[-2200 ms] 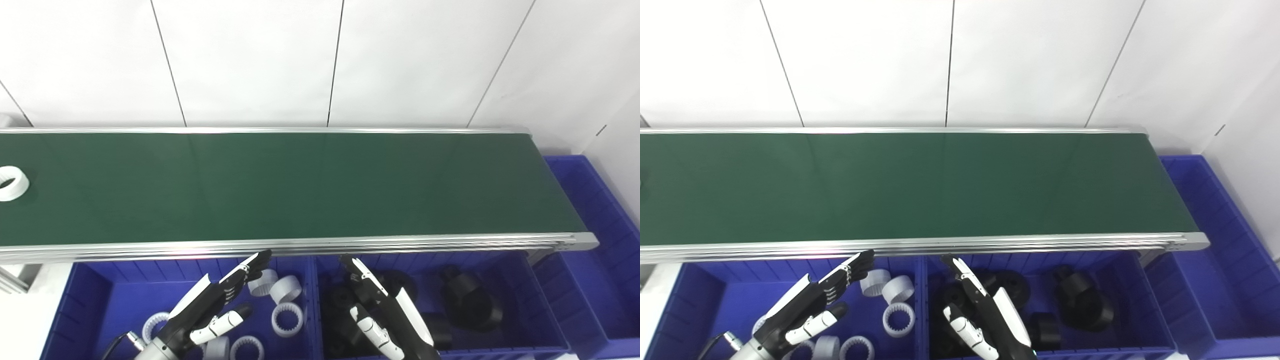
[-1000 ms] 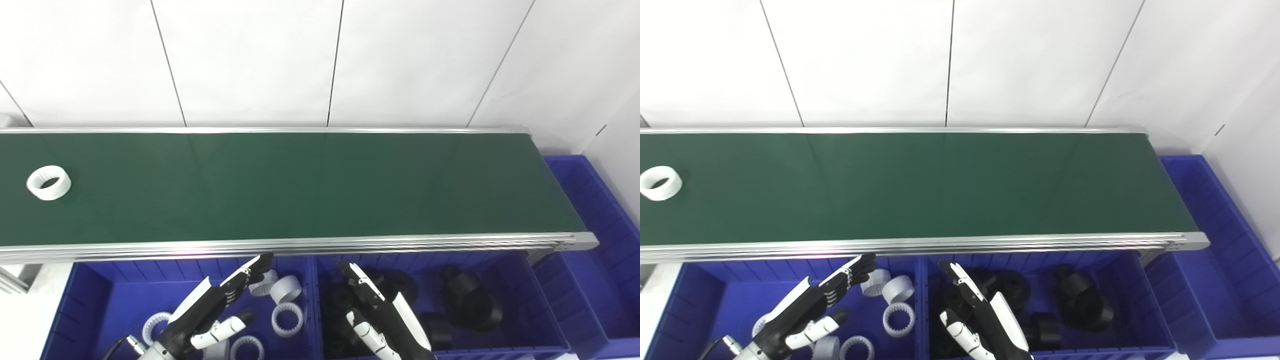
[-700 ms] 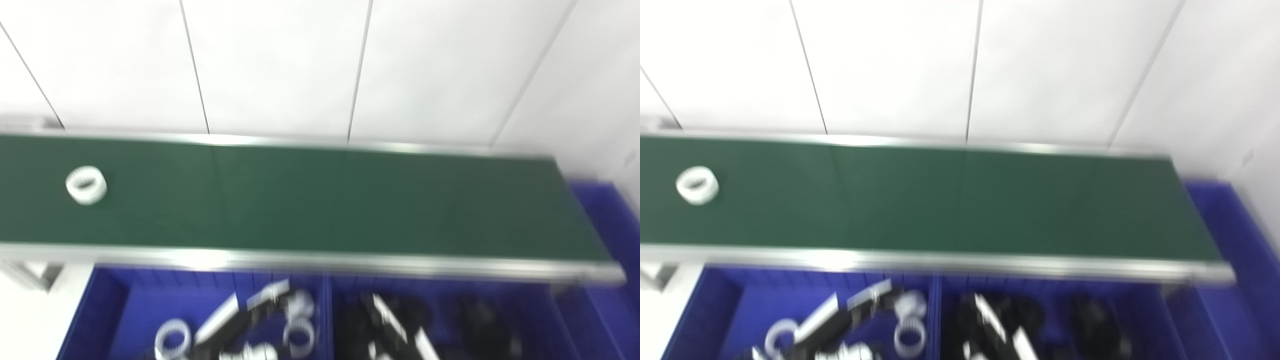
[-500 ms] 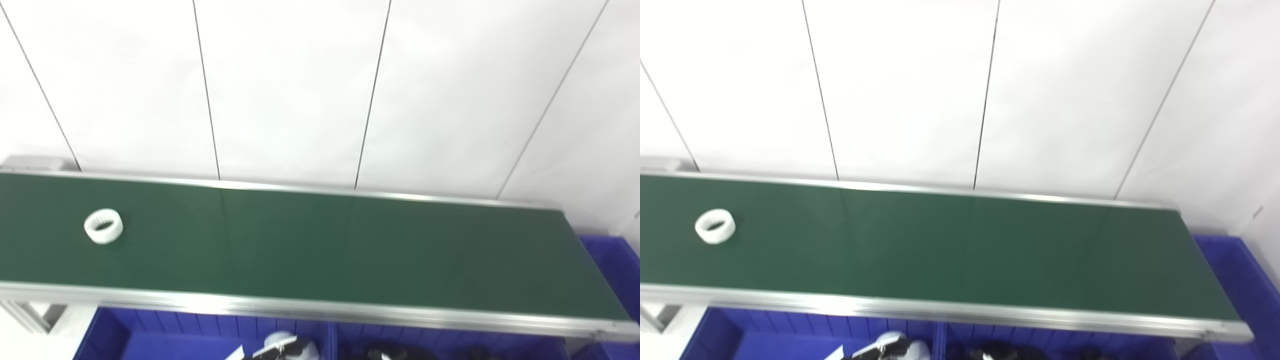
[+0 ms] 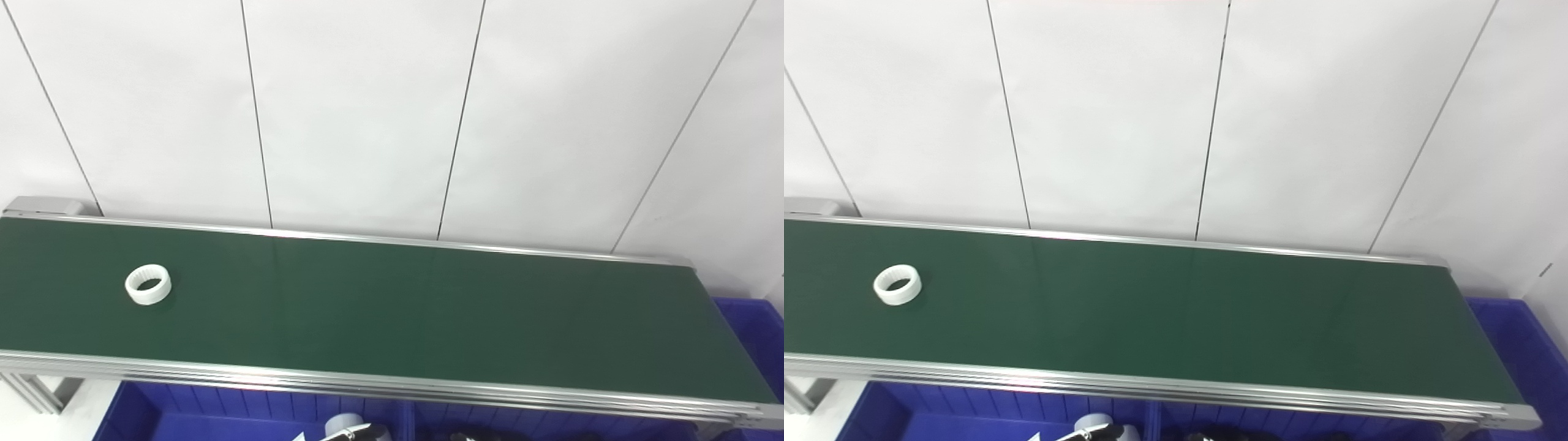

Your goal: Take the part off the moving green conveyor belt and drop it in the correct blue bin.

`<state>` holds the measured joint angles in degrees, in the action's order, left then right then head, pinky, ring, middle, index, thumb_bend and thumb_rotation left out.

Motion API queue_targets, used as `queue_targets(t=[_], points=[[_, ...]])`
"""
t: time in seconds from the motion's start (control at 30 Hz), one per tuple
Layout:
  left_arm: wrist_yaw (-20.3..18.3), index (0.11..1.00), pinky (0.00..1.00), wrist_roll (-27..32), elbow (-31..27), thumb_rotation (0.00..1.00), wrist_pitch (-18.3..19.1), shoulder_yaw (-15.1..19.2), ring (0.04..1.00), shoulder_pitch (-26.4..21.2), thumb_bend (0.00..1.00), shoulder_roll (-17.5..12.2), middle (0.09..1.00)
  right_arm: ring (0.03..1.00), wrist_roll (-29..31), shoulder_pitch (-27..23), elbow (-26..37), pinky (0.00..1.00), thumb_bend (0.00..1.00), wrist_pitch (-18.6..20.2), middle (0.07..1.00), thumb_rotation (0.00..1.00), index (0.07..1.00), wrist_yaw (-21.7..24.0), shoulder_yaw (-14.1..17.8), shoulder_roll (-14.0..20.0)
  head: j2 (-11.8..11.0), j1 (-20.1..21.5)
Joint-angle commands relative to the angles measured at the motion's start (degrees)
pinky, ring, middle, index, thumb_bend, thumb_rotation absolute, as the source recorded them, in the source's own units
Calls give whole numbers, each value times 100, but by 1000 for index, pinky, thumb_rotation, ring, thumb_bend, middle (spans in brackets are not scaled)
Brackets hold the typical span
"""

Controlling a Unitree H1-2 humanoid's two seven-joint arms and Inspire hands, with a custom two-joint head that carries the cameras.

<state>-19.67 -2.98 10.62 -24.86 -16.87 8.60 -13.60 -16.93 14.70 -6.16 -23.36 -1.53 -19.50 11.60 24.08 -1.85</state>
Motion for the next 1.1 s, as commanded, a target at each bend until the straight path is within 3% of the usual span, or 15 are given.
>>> queue_targets(t=[0.0,0.43,0.67,0.93,1.07], points=[[92,883,811,6,-212,432,-207,4,888,-92,408,-57,915,927,90,-51,150,858,241,-355,952,882,922,-85,-30,-4,17,-3],[137,889,816,24,-302,367,-207,-13,889,-87,417,-119,918,931,34,-57,142,866,246,-355,949,869,917,-127,-73,-30,142,23],[161,886,826,-15,-448,368,-206,-8,894,-115,428,-164,913,929,0,-25,114,864,271,-352,955,912,922,-108,-88,-28,177,-20],[84,893,824,-128,-1043,408,-189,120,894,-313,453,-319,922,929,-1,-50,80,868,264,-352,955,893,927,-123,-107,-37,254,-21],[7,907,856,-260,-1556,438,38,252,917,-542,437,-510,934,933,-21,-73,50,861,261,-350,958,900,929,-79,-100,-46,303,-16]])
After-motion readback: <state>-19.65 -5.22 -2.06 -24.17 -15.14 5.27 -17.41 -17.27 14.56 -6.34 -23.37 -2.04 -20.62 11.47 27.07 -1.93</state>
